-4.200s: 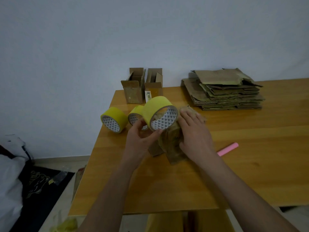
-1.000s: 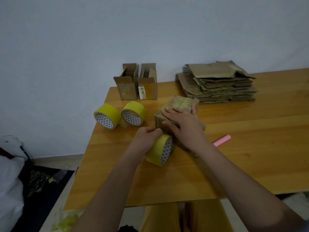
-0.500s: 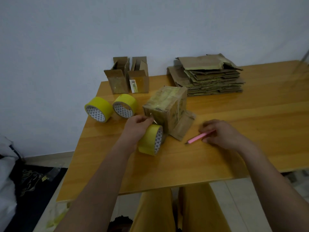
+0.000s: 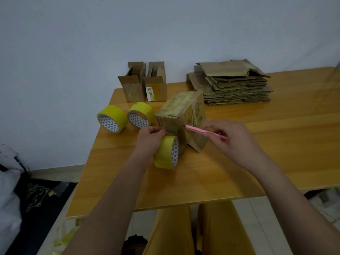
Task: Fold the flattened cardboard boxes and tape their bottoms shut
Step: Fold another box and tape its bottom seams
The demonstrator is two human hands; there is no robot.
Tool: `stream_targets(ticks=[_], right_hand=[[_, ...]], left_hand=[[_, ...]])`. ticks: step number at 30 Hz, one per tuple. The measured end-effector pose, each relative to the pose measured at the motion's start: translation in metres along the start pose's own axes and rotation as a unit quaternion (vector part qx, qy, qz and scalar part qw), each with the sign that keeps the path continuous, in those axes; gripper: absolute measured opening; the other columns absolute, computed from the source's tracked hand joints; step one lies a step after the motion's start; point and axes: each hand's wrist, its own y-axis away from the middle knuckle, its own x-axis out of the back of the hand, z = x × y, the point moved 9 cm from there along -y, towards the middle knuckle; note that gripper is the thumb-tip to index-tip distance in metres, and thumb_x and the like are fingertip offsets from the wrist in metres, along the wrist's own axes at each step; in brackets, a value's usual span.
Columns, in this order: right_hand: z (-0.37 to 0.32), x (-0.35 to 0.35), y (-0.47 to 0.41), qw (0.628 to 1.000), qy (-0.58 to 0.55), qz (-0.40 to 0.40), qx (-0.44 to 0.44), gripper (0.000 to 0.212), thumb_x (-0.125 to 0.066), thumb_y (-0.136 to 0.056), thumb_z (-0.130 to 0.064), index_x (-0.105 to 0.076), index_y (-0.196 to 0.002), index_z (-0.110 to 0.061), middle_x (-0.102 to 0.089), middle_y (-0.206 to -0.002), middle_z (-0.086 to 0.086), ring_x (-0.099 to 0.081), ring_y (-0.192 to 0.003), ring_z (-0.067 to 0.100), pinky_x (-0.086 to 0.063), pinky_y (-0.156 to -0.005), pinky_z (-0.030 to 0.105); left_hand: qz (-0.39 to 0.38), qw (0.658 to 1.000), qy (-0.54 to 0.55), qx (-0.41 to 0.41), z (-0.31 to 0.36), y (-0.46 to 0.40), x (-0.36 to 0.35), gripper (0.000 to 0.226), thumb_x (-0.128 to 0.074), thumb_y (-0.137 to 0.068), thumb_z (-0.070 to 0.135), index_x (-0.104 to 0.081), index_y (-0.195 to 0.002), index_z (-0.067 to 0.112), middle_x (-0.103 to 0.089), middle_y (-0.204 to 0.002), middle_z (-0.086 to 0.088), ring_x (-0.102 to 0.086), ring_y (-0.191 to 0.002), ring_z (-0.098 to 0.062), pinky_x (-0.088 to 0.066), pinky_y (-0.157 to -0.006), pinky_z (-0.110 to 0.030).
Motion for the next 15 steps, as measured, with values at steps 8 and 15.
stream_targets(ticks=[8, 15], right_hand=[[-0.034, -0.023, -0.015, 0.992, 0.116, -0.027, 0.042, 0.025, -0.055, -0.092, -0.032, -0.072, -0.109, -0.026, -0.065, -0.090, -0.006, -0.056, -0.075, 0.012, -0.048, -0.058, 0.029], [0.001, -0.032, -0.012, 0.970, 0.185, -0.157, -0.025, 0.031, -0.047, -0.092, -0.049, -0.074, -0.096, -0.034, -0.067, -0.082, -0.008, -0.059, -0.073, 0.012, -0.052, -0.060, 0.033]], left_hand=[[0.000, 1.000, -0.009, 0.000, 0.000, 0.004, 0.002, 0.003, -0.067, -0.088, 0.011, -0.068, -0.088, 0.008, -0.068, -0.099, -0.016, -0.065, -0.097, -0.030, -0.056, -0.082, -0.042], [0.006, 1.000, -0.011, -0.012, 0.004, 0.004, 0.000, 0.005, -0.070, -0.085, 0.010, -0.069, -0.088, 0.005, -0.068, -0.097, -0.014, -0.064, -0.095, -0.029, -0.054, -0.082, -0.041]])
